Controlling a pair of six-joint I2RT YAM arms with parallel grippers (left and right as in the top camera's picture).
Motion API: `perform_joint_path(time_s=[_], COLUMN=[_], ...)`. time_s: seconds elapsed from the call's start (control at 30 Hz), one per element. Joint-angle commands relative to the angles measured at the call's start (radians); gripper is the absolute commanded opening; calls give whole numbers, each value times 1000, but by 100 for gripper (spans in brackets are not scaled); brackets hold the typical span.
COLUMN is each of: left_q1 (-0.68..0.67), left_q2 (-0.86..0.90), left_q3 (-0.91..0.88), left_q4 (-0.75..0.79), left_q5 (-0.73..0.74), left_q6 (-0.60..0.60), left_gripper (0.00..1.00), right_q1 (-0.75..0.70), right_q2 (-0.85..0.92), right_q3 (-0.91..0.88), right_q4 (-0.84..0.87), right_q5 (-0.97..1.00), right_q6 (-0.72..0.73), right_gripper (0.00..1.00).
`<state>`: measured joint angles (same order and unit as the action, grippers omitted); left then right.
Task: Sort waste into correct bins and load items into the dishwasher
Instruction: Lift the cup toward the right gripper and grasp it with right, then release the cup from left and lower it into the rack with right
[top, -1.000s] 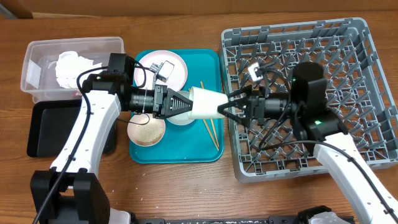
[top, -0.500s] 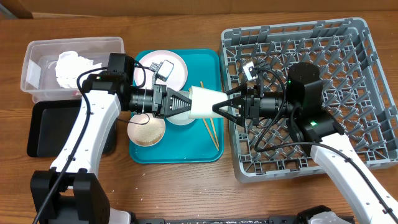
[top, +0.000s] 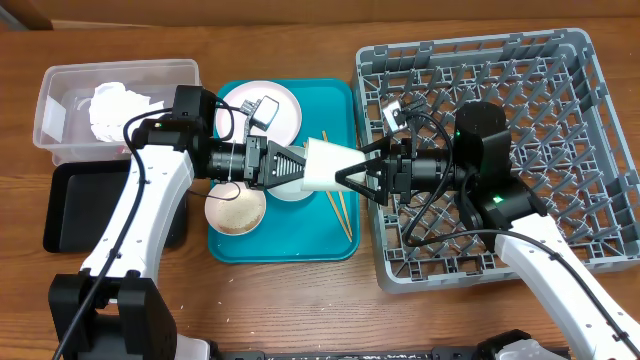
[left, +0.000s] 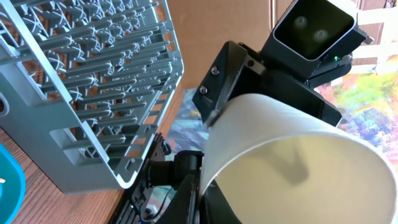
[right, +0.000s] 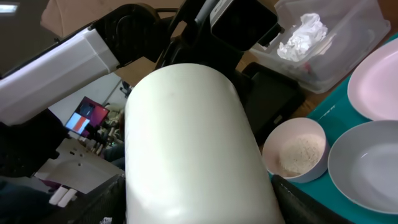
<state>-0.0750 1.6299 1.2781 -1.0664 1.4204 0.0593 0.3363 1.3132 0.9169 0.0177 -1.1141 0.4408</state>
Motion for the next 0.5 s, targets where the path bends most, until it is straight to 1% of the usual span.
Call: perform_joint_path(time_s=[0.0, 0.03, 0.07, 0.13, 0.2, 0.23, 0.37, 0.47], left_q1=[3, 3, 3, 3, 3, 3, 4, 5], left_q2=[-15, -15, -15, -15, -15, -15, -15, -15], left_q3=[18, 18, 18, 18, 18, 18, 18, 18], left_q4=[2, 2, 2, 2, 2, 2, 5, 12], left_q5=[20, 19, 18, 10, 9, 8, -13, -89], left_q6=[24, 24, 24, 24, 24, 24, 23, 23], left_gripper=[4, 6, 11, 19, 23, 27, 34, 38], right_q1=[18, 18, 18, 18, 18, 18, 6, -24], right_q2=[6, 6, 6, 6, 6, 5, 4, 2], right_q3=[27, 27, 27, 27, 27, 27, 27, 27], right_q4=[5, 5, 6, 13, 22, 27, 34, 18], right_q5=[-5, -5, -5, -5, -5, -5, 17, 75], right_q6=[5, 5, 5, 5, 5, 5, 19, 60], right_gripper=[64, 60, 57, 56, 56, 55, 51, 51])
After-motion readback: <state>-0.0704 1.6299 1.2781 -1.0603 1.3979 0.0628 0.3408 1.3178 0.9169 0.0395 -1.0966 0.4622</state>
